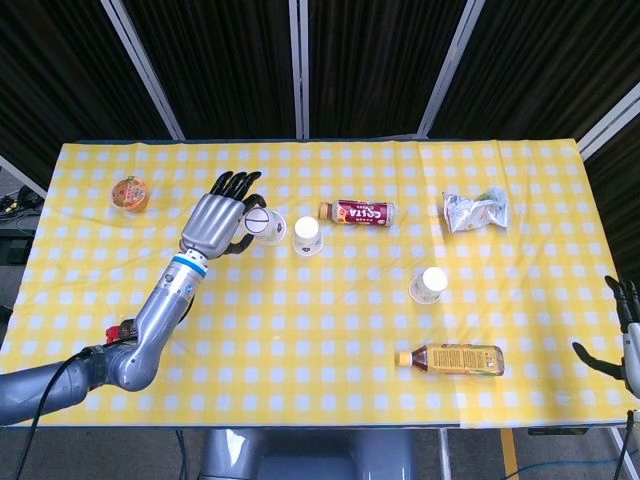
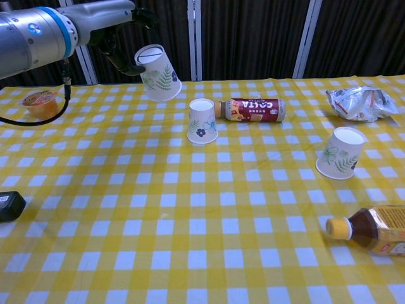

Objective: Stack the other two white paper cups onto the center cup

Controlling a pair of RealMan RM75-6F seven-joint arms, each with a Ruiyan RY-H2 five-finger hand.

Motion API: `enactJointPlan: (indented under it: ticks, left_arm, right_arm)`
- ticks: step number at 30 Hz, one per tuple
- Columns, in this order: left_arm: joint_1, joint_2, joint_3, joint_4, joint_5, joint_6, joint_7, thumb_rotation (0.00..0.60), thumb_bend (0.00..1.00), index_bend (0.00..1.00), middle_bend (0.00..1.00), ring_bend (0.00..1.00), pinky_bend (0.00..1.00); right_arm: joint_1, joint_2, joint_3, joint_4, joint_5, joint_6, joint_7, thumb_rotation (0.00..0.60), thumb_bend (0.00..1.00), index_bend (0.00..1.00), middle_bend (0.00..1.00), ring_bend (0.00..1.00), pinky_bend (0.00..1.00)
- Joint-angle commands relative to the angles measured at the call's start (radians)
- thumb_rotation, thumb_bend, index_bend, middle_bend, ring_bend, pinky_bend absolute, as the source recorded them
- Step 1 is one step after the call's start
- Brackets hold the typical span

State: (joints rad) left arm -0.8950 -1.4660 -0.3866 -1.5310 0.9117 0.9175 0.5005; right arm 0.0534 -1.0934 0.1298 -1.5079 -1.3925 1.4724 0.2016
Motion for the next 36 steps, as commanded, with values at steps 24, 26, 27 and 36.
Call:
enactJointPlan:
  ticks: [24,26,27,36]
  left_arm:
    - [-0.278,-0.241,0.026,0.382,-0.236,-0.156,0.068,0.600,0.17,0.08,0.00,0.00,0.00]
    - [-0.261,-0.227,0.034,0.354,-0.227,-0.132,0.054,0.600,0.16,0.06,0.00,0.00,0.00]
    - [-0.245,-0.215,0.039,0.332,-0.212,-0.112,0.039,0.600,0.16,0.05,0.00,0.00,0.00]
    - [0.003,-0.041,0.162,0.025,0.019,0.156,-0.101,0.600,0.17,0.04,0.00,0.00,0.00]
  right_arm:
    - [-0.007,0.022,0.003,0.013,0.002,-0.018,0.074,0.600,0.07,0.00,0.00,0.00,0.00]
    - [-0.006,0.020,0.003,0.016,0.009,-0.025,0.070,0.600,0.07,0.00,0.00,0.00,0.00]
    - [-0.005,0.019,0.004,0.017,0.012,-0.027,0.068,0.600,0.07,0.00,0.00,0.00,0.00]
    - [0.010,-0.005,0.002,0.033,0.024,-0.055,0.024,0.600,0.07,0.01,0.00,0.00,0.00]
